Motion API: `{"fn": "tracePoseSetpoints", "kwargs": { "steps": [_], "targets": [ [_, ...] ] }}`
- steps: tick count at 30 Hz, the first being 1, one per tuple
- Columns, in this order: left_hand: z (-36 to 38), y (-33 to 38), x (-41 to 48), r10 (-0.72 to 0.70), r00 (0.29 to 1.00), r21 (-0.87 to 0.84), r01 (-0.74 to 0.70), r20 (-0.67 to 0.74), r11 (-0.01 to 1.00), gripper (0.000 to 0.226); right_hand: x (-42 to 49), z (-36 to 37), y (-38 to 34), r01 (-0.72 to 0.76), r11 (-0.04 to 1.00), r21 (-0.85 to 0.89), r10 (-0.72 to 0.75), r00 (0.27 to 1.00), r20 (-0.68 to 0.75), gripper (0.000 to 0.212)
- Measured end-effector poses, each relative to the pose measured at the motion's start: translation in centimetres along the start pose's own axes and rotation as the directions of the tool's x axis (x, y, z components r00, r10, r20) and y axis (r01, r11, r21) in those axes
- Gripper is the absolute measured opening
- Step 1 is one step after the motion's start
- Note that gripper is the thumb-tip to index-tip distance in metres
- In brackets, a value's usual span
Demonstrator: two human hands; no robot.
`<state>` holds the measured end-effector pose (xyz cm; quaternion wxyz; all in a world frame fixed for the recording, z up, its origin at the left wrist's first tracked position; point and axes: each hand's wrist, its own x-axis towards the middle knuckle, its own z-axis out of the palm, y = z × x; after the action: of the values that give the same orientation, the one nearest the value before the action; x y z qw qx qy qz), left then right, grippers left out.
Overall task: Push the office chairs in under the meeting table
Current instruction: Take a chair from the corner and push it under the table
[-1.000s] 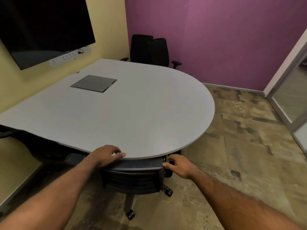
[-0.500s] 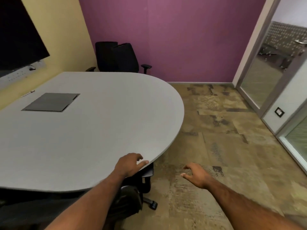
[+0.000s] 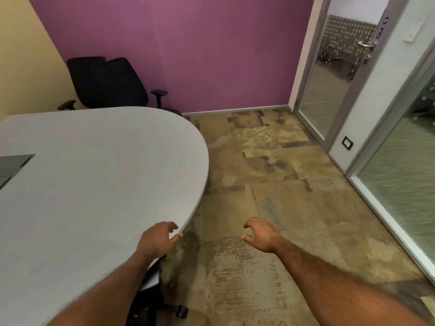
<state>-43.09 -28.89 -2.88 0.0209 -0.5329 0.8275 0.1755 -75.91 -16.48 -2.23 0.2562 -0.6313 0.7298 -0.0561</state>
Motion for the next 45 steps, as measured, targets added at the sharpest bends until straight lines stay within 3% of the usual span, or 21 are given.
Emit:
{"fn": "tracePoseSetpoints", "kwargs": {
  "steps": [10,23,39,45],
  "targets": [
    [0.5,2.1,11.5,-0.021,1.000,0.037,0.020,0.006,0.999,0.041,8.9,-3.0,5.3,-0.127,0.963,0.237,0.144,0.988,-0.057,0.040],
    [-3.5,3.4,33.3,-0.061,0.998,-0.024,0.061,-0.026,0.998,0.034,28.0,-14.4,10.3,-0.166,0.961,0.219,0.197,0.972,-0.127,0.039],
    [-7.9,10.9,57.9,-0.163,0.983,-0.041,0.160,-0.087,0.986,0.037,52.7,-27.1,21.4,-0.050,0.981,0.186,0.067,0.994,-0.084,0.040],
    [-11.4,13.6,64.9,-0.266,0.953,-0.167,0.242,-0.143,0.956,0.032,61.5,-33.1,23.6,0.012,0.971,0.239,0.012,0.995,-0.098,0.039]
  ]
}}
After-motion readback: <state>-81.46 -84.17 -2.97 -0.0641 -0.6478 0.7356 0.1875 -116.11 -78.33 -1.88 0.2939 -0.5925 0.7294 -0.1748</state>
